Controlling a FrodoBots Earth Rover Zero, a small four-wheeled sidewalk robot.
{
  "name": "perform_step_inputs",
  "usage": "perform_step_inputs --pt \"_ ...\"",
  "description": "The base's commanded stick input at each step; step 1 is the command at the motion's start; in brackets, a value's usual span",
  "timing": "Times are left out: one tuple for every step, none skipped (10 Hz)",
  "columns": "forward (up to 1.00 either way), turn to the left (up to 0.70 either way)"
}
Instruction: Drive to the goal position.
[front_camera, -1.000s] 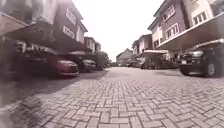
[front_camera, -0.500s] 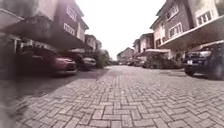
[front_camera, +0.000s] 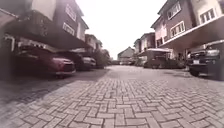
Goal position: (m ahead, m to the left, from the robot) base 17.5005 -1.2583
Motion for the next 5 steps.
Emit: perform_step_inputs --pt "0.69 0.03" --pt "0.69 0.03" --pt "0.69 0.03" --pt "0.69 0.03" --pt "0.69 0.03"
